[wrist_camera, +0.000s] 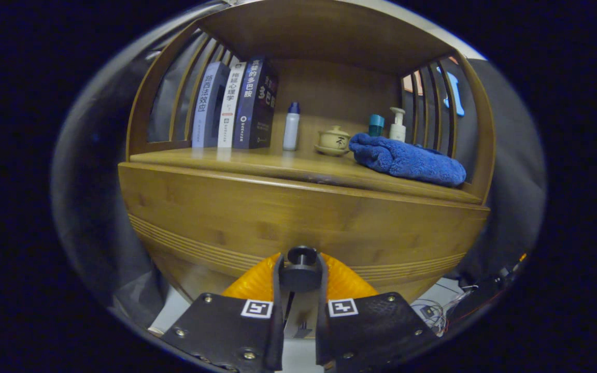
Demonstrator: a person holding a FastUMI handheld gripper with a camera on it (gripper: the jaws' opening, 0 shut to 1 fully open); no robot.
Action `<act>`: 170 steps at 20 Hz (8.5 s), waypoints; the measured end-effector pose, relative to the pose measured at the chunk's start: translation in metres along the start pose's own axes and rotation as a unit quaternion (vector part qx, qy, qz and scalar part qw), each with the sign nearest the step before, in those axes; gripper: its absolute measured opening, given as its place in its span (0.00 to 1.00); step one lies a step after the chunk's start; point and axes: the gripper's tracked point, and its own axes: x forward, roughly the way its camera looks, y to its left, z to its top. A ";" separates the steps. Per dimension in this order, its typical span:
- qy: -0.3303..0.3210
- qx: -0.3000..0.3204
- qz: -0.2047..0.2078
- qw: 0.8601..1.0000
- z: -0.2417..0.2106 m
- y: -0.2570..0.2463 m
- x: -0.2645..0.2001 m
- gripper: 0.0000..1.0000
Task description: Pull open the drawer, take out the items inside it, and place them on the countertop above the cabinet.
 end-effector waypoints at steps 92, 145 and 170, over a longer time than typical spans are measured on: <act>0.008 -0.001 0.027 1.000 0.157 0.007 0.007 0.12; -0.198 0.000 -0.090 0.976 0.226 -0.006 0.118 0.92; -0.222 -0.003 -0.093 0.970 0.242 -0.005 0.095 0.93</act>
